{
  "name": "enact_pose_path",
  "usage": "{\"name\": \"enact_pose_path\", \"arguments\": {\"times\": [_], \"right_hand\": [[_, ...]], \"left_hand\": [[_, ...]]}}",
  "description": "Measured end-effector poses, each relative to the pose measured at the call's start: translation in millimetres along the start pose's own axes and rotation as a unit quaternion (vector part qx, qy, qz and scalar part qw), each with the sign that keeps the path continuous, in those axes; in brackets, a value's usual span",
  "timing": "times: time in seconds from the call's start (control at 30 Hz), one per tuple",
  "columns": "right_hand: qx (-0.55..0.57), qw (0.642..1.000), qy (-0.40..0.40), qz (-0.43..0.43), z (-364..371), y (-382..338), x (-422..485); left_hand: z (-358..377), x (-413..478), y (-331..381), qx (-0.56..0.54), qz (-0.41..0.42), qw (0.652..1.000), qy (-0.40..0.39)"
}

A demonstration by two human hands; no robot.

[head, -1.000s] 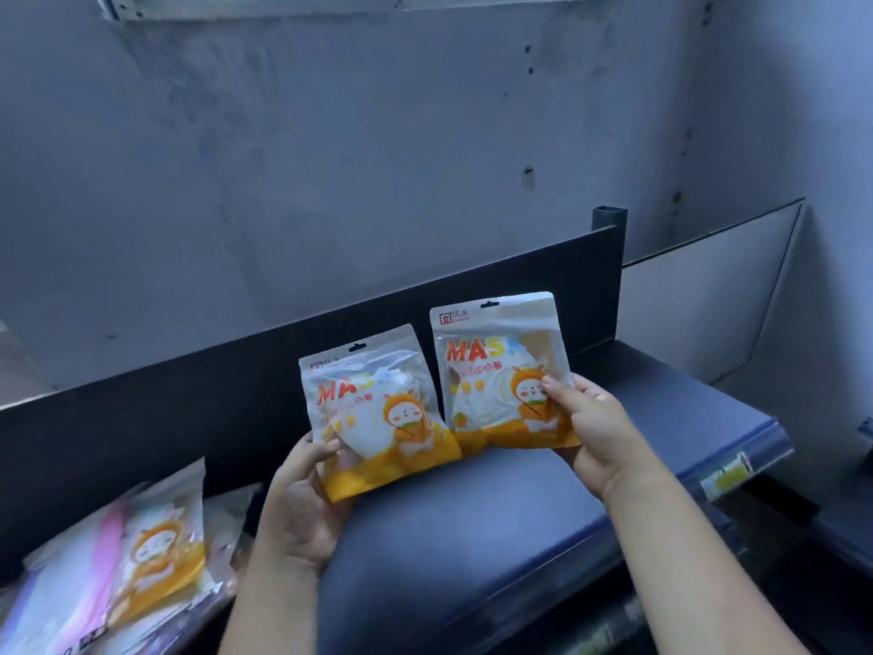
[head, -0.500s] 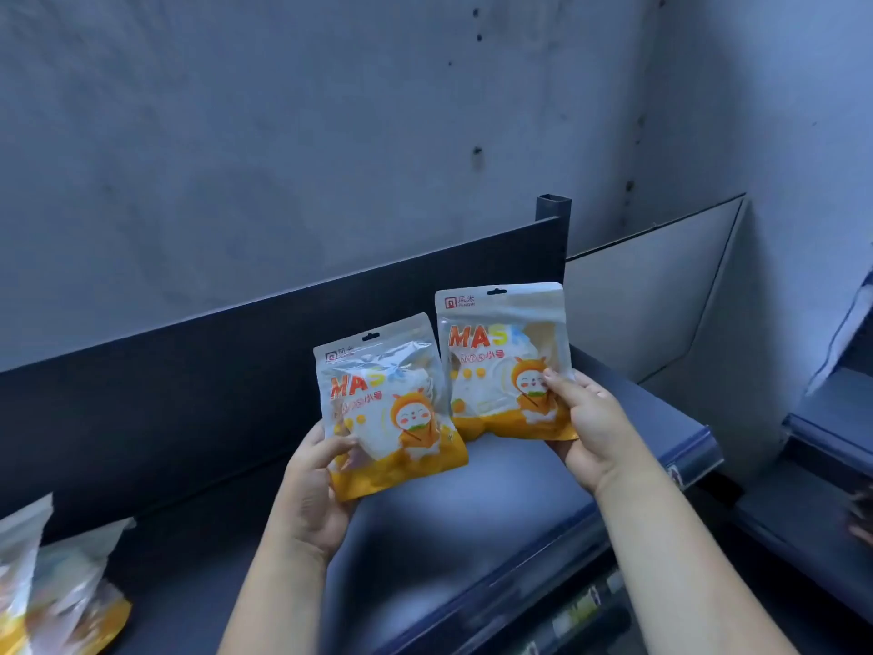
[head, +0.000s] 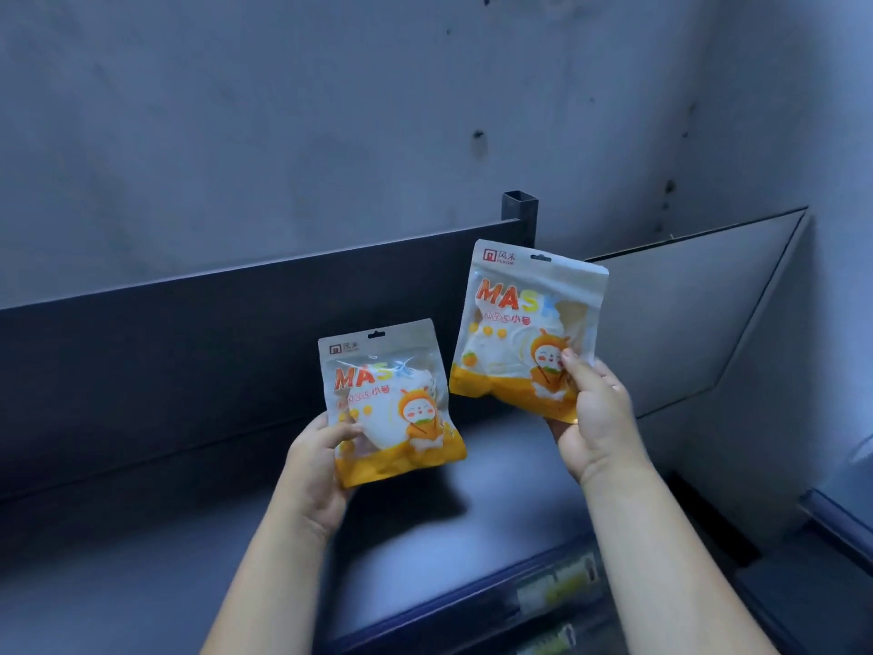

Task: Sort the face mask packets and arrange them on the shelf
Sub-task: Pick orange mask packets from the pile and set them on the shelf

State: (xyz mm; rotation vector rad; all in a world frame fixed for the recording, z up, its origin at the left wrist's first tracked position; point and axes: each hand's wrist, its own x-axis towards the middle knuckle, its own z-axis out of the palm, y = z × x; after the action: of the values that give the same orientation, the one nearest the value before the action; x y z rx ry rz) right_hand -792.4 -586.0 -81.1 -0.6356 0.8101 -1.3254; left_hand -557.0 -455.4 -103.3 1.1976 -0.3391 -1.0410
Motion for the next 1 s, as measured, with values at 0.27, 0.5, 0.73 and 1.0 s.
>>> {"name": "enact_pose_path", "arguments": {"times": [0.27, 0.5, 0.73, 1.0], "right_hand": [[-0.11, 0.992, -0.059, 0.025, -33.9, -17.5, 57.6], [-0.103, 0.991, -0.081, 0.04, -31.3, -32.7, 78.3], [-0.094, 0.989, -0.1, 0.052, -28.3, -42.8, 86.3], [-0.148, 0.98, -0.082, 0.103, -30.6, -24.1, 97.0]], "left_hand": [[79.6, 22.0, -67.0, 0.093, -0.024, 0.992, 0.083], [119.7, 28.8, -81.3, 0.292, 0.063, 0.94, 0.162], [129.0, 36.3, -82.8, 0.391, 0.114, 0.903, 0.138], [121.6, 53.8, -90.2, 0.397, 0.125, 0.893, 0.172]]}}
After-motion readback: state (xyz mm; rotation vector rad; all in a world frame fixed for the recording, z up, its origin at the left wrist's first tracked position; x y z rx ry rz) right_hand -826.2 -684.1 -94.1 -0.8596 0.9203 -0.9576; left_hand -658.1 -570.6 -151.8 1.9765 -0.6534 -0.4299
